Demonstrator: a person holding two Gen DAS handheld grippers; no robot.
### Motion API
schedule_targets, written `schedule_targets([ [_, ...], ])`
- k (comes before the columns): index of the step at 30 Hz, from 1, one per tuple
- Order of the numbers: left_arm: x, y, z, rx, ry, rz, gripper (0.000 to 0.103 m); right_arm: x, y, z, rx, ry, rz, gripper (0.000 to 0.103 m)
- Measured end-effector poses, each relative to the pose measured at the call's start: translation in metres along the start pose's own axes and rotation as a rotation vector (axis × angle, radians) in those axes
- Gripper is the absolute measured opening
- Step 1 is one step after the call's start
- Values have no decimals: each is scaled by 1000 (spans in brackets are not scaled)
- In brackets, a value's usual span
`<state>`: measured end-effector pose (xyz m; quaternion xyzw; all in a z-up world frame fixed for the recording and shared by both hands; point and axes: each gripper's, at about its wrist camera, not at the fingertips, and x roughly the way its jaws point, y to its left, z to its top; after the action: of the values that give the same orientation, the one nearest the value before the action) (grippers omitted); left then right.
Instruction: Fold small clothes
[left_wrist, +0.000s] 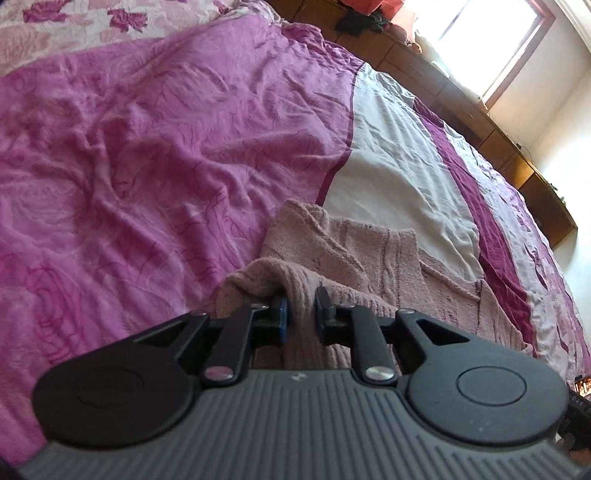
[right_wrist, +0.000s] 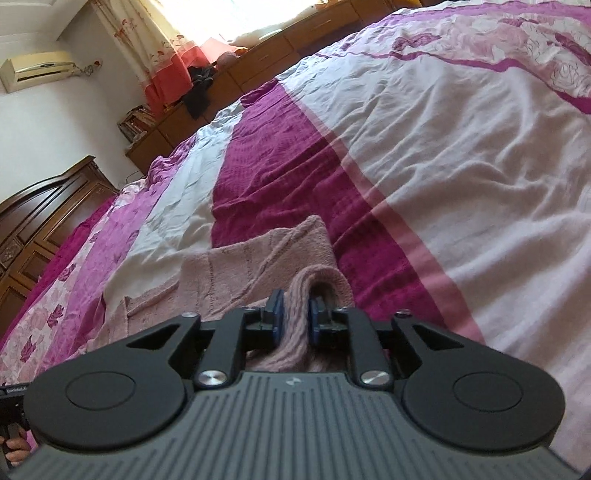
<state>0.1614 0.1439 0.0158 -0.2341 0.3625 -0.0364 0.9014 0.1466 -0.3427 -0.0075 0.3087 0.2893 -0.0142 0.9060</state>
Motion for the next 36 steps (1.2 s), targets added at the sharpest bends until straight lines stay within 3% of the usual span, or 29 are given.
schedule_targets([
  [4,-21,-2,2,18,-29,5,20,-21,6,1,-10,-14,18,49],
  [7,-35,-2,2,16,-40,3,20,-40,9,1,-26,-37,-5,60],
  [15,-67,-20,-6,70,-36,-21,21,-87,10,-2,-26,-90,-22,64],
  [23,-79,-47,-25,127,-5,-62,25,-123,35,-8,-36,-107,32,66],
  [25,-78,-52,-32,140,4,-66,36,-125,43,-12,-31,-88,57,66],
  [36,-54,-57,-55,130,67,-41,37,-93,62,-44,-12,58,105,67],
])
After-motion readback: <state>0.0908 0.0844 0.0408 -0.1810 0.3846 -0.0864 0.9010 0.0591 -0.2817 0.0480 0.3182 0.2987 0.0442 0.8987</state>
